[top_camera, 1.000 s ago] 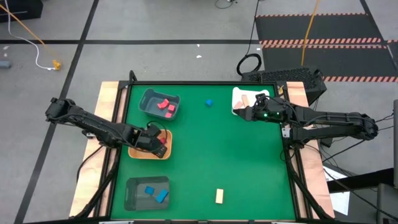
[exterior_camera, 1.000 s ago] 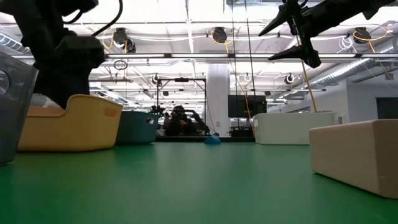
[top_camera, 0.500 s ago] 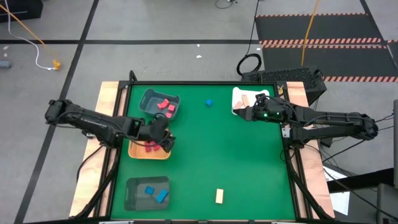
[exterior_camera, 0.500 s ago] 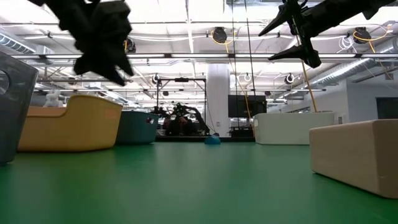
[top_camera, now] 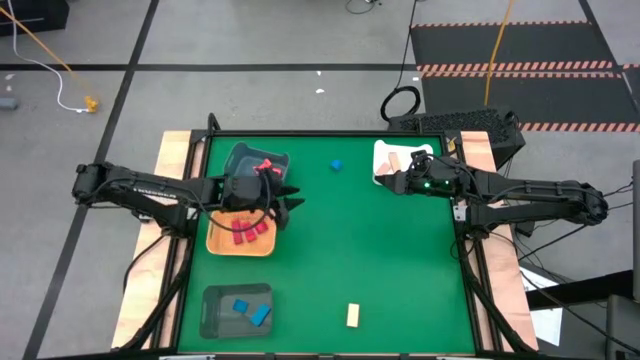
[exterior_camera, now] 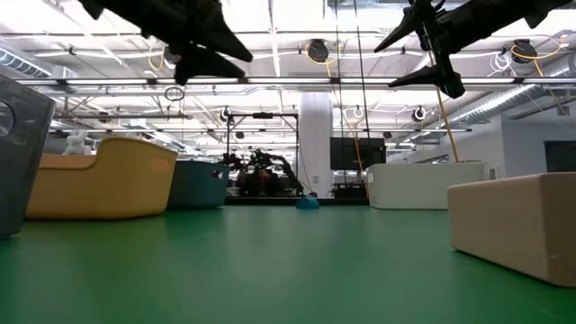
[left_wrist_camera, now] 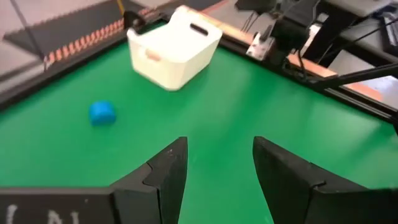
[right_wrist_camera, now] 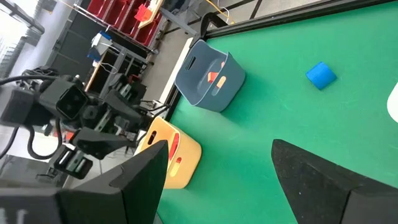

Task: Sort & place blocks by color
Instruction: Put the blue block into the black bin

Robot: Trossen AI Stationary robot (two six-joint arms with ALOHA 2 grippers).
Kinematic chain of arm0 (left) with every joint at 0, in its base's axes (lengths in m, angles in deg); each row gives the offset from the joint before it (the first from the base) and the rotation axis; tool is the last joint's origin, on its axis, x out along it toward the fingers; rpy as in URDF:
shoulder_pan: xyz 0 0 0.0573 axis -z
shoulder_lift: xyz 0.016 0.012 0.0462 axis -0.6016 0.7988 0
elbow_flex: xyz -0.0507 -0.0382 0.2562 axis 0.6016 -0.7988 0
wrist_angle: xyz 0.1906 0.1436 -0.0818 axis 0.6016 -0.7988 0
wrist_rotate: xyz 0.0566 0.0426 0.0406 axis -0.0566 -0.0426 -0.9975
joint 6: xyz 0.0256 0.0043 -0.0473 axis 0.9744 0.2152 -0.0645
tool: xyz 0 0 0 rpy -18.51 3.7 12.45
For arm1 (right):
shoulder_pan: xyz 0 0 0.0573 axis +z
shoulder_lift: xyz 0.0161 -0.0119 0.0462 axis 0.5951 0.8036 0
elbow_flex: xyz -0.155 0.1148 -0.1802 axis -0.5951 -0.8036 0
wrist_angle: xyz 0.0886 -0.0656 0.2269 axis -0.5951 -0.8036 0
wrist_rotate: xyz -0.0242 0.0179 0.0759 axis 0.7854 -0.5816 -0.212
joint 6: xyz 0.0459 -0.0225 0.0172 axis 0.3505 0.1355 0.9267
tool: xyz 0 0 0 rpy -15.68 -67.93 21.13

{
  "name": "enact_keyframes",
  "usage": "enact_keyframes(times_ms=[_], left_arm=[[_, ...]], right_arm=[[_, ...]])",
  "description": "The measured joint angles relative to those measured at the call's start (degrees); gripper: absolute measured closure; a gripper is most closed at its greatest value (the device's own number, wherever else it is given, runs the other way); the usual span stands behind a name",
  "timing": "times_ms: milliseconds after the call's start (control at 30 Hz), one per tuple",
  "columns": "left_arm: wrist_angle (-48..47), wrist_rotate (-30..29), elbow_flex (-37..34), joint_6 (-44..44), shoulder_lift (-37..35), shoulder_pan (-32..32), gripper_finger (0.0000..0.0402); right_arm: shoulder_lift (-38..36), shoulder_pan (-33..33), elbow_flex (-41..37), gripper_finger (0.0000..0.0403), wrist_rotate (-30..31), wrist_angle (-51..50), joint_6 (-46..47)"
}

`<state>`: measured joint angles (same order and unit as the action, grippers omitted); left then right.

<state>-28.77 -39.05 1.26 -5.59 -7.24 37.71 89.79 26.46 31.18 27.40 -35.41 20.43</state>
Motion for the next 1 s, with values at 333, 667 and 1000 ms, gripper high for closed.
enact_keyframes(times_ms=[333, 667, 1000], left_arm=[[8.1, 9.5, 0.0, 6.3, 6.4, -4.8, 0.0217], [14.1, 11.8, 0.0, 6.3, 13.2, -6.6, 0.0217], [24.0, 17.3, 0.0, 13.8, 18.5, -10.2, 0.0138]], right_arm=[[0.0, 0.0, 0.0, 0.0124, 0.0, 0.0, 0.0], [0.0, 0.0, 0.0, 0.0124, 0.0, 0.0, 0.0], [0.0, 0.0, 0.0, 0.0124, 0.0, 0.0, 0.0]])
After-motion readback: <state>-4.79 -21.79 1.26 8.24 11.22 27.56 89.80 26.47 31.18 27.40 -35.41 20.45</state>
